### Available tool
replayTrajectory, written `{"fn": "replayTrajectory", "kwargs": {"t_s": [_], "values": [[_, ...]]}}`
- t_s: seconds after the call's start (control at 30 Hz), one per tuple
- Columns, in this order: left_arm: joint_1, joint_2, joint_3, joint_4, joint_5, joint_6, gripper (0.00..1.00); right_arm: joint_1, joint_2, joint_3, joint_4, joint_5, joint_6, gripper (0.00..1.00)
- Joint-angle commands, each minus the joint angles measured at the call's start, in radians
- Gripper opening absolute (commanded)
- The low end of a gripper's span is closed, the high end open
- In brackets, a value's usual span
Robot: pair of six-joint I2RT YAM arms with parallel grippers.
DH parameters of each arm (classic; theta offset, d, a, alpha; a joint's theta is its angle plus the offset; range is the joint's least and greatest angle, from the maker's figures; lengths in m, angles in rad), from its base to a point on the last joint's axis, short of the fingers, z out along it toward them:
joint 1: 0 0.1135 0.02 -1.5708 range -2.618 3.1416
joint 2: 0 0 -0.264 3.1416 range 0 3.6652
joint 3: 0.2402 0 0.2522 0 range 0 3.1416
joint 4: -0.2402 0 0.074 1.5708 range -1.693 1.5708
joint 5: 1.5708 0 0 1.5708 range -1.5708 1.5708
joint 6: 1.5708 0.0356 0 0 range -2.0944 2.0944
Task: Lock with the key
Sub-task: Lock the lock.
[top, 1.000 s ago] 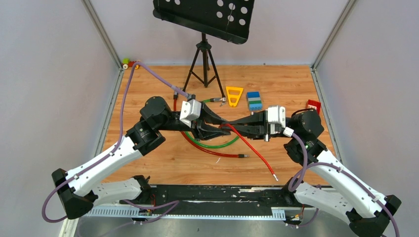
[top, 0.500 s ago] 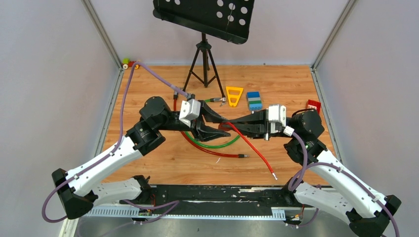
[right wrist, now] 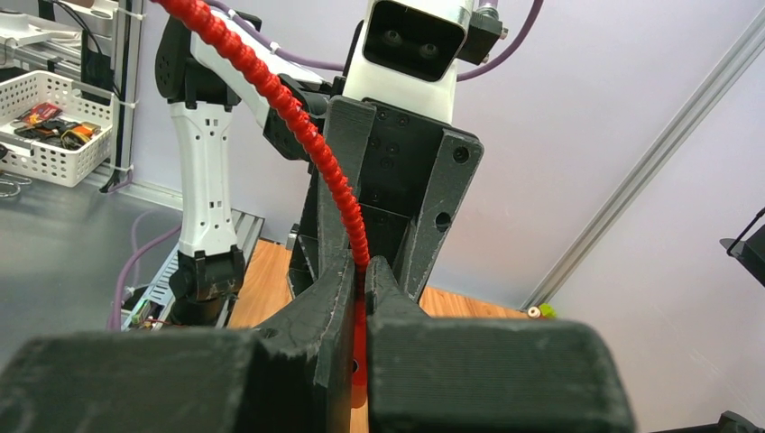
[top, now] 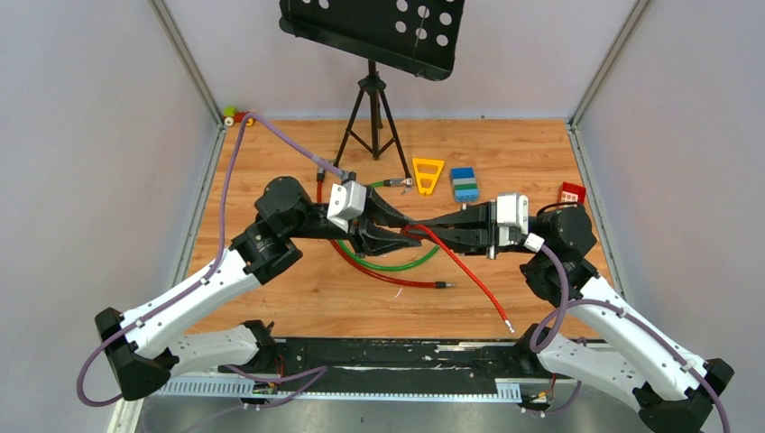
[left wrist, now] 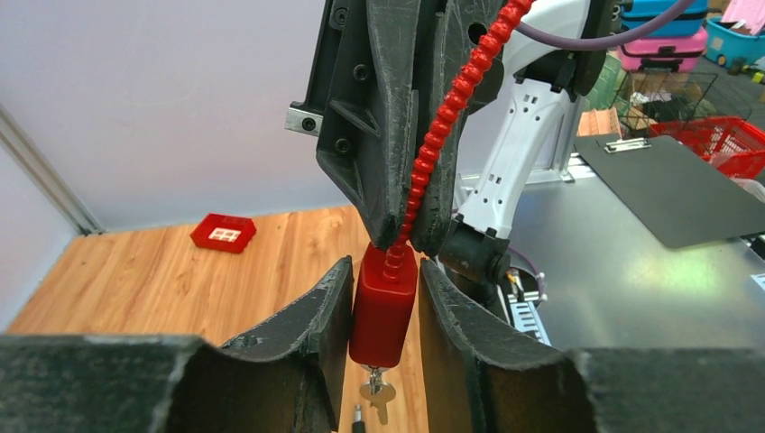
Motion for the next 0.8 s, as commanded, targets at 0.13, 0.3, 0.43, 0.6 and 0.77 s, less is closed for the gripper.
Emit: {"fn": "replayTrajectory", "kwargs": {"t_s": [0.13, 0.3, 0.43, 0.6, 0.77], "values": [[0.0, 0.003, 0.003, 0.04, 0.029, -0.018, 0.24, 0.005, -0.01, -0.003, 0.057, 0.021, 0.021, 0.0], [0.0, -0.001, -0.006, 0.047, 0.027, -0.021, 0.09, 0.005, -0.008, -0.001, 0.059, 0.025, 0.021, 0.0], [0.0, -0.003, -0.008, 0.049, 0.027, -0.024, 0.29, 0.005, -0.007, -0.002, 0.067, 0.03, 0.025, 0.0], [0.0, -0.003, -0.01, 0.052, 0.027, -0.025, 0.31, 0.004, -0.009, -0.007, 0.075, 0.032, 0.029, 0.0], [0.0, -0.004, -0.012, 0.055, 0.03, -0.029, 0.4, 0.005, -0.01, -0.01, 0.077, 0.032, 0.029, 0.0]]}}
